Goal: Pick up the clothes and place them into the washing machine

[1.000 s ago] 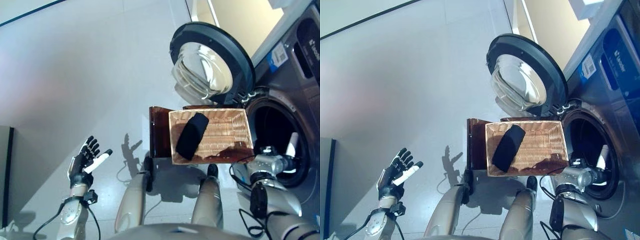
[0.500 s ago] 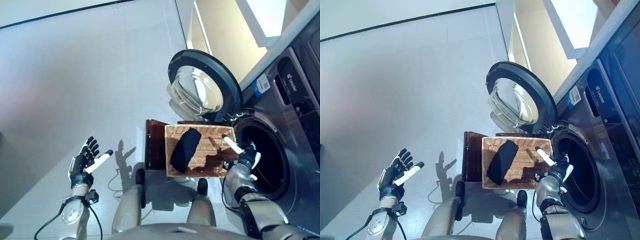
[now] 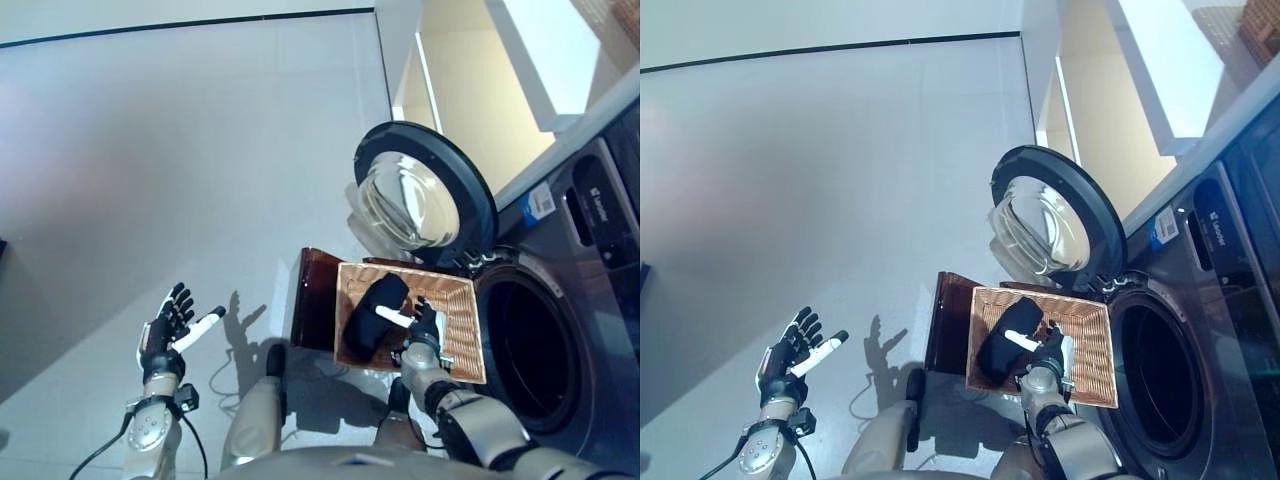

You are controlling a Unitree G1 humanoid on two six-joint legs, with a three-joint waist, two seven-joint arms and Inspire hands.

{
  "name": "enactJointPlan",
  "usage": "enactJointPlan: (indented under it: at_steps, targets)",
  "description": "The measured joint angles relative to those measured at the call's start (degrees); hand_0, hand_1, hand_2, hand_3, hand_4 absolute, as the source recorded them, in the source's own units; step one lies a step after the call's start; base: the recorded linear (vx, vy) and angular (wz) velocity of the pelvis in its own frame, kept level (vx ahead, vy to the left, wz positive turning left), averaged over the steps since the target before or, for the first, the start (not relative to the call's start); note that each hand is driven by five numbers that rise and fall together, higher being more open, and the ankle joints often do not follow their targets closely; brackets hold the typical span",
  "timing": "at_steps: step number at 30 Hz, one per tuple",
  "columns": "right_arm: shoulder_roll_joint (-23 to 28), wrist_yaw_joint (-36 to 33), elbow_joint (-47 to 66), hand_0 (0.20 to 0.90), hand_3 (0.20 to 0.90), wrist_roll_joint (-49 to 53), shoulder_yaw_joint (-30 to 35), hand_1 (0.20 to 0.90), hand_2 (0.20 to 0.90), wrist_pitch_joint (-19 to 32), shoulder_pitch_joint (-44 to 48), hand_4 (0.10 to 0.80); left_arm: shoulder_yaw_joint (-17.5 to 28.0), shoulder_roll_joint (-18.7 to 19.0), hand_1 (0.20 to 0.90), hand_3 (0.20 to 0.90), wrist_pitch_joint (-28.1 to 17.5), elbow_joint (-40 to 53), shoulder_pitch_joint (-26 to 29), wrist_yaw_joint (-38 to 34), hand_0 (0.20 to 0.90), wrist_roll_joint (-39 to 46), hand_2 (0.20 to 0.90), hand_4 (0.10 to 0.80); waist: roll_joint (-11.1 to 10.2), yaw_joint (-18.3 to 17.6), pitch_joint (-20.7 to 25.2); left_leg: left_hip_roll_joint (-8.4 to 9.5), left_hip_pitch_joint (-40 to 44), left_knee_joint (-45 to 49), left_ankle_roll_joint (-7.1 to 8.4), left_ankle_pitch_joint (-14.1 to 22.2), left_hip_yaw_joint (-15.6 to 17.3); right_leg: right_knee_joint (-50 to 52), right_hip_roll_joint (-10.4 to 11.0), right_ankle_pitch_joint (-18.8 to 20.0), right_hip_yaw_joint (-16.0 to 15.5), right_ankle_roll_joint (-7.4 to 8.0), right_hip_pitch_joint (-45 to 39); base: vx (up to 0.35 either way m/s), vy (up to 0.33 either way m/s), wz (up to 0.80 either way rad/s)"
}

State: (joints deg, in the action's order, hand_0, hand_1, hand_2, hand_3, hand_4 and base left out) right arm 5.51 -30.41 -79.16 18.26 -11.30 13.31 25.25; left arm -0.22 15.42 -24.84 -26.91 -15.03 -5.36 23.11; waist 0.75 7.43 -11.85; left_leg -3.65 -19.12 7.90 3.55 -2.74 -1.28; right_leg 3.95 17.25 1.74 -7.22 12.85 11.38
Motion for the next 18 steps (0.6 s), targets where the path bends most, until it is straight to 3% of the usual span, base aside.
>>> enactJointPlan:
  at_steps: [10,18]
  targets:
    - [0.1,-5.1,-4.4,0.900,0.900,2.6,2.7,0.900,0.900,-0.9,7.4,0.800,-1.4,1.2,0.900,0.900,0.7,0.2,0.4,-1.6,0.900,-0.4,0.900,0.800,0.5,1.5,-0.3,1.34,-4.0,1.1,-0.56,-0.4,-1.5,-0.1,1.0,0.2,-1.7,0.23,1.9,-0.026,0.003,0.12]
    - [-0.2,-9.1,-5.0,0.900,0.900,8.2,5.2,0.900,0.900,-0.7,10.4,0.800,-3.3,1.9,0.900,0.900,1.2,2.6,1.7,-2.5,0.900,-0.9,0.900,0.800,1.1,2.9,-4.2,1.58,-5.5,3.0,-0.70,0.2,-2.1,0.2,1.1,0.1,-2.3,0.22,2.2,-0.004,0.005,0.03]
